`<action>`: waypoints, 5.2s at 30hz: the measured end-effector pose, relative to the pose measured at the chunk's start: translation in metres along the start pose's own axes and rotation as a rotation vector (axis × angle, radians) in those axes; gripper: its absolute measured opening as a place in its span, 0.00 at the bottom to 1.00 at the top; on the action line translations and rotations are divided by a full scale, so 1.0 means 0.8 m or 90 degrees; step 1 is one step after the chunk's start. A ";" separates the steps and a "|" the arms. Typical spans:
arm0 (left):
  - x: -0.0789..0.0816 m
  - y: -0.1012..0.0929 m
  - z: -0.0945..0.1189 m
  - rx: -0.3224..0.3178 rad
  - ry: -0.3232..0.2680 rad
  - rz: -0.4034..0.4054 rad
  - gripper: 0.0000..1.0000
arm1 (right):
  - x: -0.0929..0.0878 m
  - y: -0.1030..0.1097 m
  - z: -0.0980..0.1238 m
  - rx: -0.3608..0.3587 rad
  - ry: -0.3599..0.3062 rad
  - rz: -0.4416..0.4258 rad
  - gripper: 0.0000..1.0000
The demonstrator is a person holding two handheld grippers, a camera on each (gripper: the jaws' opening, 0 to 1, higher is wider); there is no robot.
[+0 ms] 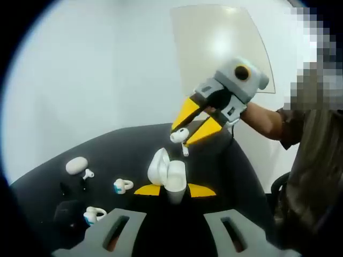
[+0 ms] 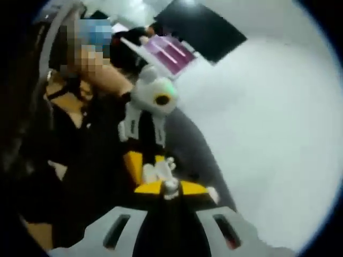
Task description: Pick up three earphones and place each one into its charging case using tactile feedback, ensure that each earphone is properly inserted and securely positioned inside the case.
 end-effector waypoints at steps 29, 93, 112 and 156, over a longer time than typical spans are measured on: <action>0.000 0.000 0.000 -0.001 0.000 0.004 0.14 | -0.013 0.016 -0.019 0.115 0.046 0.192 0.13; 0.000 0.002 -0.001 0.000 0.001 0.005 0.14 | -0.022 -0.004 0.008 0.036 -0.074 -0.284 0.26; 0.000 0.000 0.000 -0.002 0.002 0.006 0.14 | -0.048 0.034 -0.034 0.262 -0.178 -0.473 0.19; 0.066 0.180 -0.018 0.102 0.293 -0.070 0.15 | -0.054 0.027 -0.034 0.226 -0.216 -0.497 0.17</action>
Point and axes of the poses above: the point that each gripper's makers call its tool centre point, and the gripper's own axes: z roughly backward along the fingers, y roughly to its left, x roughly out of its top, the point moved 1 cm from there along z, roughly backward along the fingers, and after that the axes turned 4 degrees about z, right-handed, at the moved point
